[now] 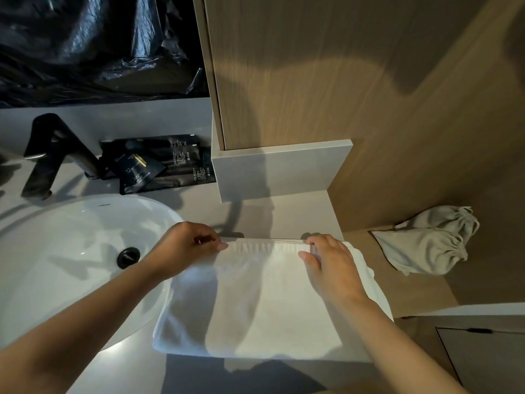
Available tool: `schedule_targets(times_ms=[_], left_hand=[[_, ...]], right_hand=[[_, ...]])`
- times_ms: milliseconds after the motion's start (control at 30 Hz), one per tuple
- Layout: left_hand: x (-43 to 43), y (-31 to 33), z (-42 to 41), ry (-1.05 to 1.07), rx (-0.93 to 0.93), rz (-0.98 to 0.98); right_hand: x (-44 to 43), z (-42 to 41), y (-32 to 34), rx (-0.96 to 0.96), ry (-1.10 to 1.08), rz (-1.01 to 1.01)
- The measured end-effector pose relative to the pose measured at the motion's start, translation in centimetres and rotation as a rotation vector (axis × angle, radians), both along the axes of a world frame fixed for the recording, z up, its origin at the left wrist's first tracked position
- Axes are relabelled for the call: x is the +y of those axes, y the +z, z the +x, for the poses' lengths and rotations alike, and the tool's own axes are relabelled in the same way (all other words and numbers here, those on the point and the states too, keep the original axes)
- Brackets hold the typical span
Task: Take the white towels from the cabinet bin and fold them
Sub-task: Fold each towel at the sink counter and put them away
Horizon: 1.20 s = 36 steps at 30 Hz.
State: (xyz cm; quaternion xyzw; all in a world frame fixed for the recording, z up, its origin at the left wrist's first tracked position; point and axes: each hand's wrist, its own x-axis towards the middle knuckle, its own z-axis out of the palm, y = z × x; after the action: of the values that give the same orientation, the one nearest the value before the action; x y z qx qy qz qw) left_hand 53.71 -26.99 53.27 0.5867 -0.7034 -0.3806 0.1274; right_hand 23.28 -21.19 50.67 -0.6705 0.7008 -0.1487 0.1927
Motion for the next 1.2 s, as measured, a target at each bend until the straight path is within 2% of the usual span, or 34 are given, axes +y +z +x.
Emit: schedule_targets(times_ms=[67, 100, 200, 300, 433, 700, 833, 900, 1033, 1200], left_hand=[[-0.5, -0.2, 0.2, 0.025, -0.019, 0.066], [-0.6, -0.5, 0.2, 0.034, -0.094, 0.053], [-0.3, -1.5, -0.4, 0.065, -0.264, -0.107], [-0.4, -2.0, -0.5, 0.038, -0.243, -0.196], [-0.6, -1.8, -0.6, 0.076, -0.245, -0.173], [-1.7, -1.6, -2.1, 0.089, -0.415, -0.084], [-2.0, -1.2, -2.5, 0.031, -0.487, -0.063], [-2.0, -1.2, -2.9, -0.087, -0.530, -0.101], [-0.9, -1.9, -5.3, -0.231, -0.487, -0.174], [0.4, -3.5, -5.5, -0.128, -0.443, -0.290]], right_hand=[[-0.2, 0.0, -0.2, 0.018, 0.010, -0.009], [-0.3, 0.1, -0.4, 0.039, 0.010, -0.012], [-0.8, 0.6, -0.8, 0.088, -0.029, -0.020], [-1.5, 0.7, -0.8, 0.117, -0.023, 0.000], [-1.9, 0.3, -1.0, 0.108, 0.031, -0.019], [-2.8, 0.8, -1.7, 0.150, -0.010, -0.052], [-2.7, 0.0, -2.7, 0.148, -0.019, -0.088], [-2.7, -0.4, -3.2, 0.180, -0.007, -0.083], [-2.7, -0.3, -3.7, 0.243, 0.028, -0.146], [-2.1, -0.4, -3.9, 0.259, 0.030, -0.197]])
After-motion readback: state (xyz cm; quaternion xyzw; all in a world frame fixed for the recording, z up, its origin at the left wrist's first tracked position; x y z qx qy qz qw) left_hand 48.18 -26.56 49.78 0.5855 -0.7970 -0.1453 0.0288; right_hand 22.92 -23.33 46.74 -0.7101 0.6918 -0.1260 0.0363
